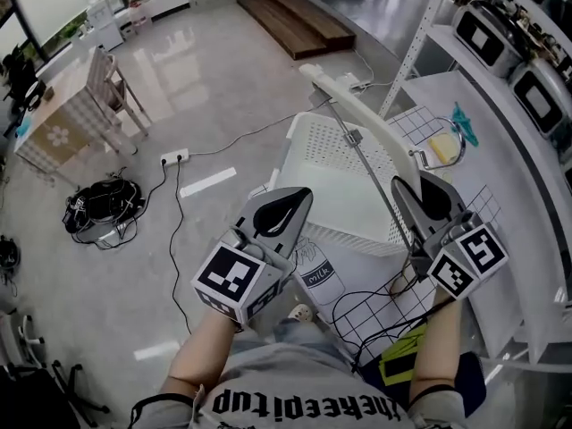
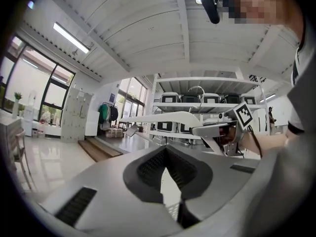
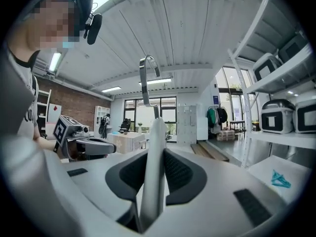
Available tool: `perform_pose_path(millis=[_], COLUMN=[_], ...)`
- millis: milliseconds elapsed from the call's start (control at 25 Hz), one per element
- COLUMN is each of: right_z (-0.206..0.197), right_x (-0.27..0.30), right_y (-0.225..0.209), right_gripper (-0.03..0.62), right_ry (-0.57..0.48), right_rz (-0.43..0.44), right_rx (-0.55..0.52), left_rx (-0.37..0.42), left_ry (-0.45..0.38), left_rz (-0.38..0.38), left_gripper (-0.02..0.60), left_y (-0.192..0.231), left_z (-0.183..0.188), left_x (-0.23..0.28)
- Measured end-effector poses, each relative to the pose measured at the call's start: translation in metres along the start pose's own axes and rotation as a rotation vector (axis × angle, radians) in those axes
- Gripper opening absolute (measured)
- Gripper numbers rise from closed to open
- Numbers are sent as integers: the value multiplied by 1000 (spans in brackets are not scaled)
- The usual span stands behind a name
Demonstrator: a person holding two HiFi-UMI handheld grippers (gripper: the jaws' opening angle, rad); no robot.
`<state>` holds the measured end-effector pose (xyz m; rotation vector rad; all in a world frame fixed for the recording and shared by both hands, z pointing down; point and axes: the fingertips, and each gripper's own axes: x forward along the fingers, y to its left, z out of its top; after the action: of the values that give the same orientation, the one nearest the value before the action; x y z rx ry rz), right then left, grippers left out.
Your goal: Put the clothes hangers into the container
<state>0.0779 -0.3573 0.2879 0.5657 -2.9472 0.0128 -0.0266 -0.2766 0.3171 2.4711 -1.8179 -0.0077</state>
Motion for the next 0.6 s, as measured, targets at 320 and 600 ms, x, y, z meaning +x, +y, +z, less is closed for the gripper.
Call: perform_pose_path(millis=[320,600], right_z=[-13,-7], right_x=[16,24], right_y=[-15,-19], right_gripper=[77,77], right_ry=[15,27], right_rz=[38,72], right_rx=[35,-11], left_rx=[6,12], left_ry=[23,24], left_rz=[54,89], left_gripper=[9,9], left_y=[4,9], left_z=[-7,-5], left_x=[0,5])
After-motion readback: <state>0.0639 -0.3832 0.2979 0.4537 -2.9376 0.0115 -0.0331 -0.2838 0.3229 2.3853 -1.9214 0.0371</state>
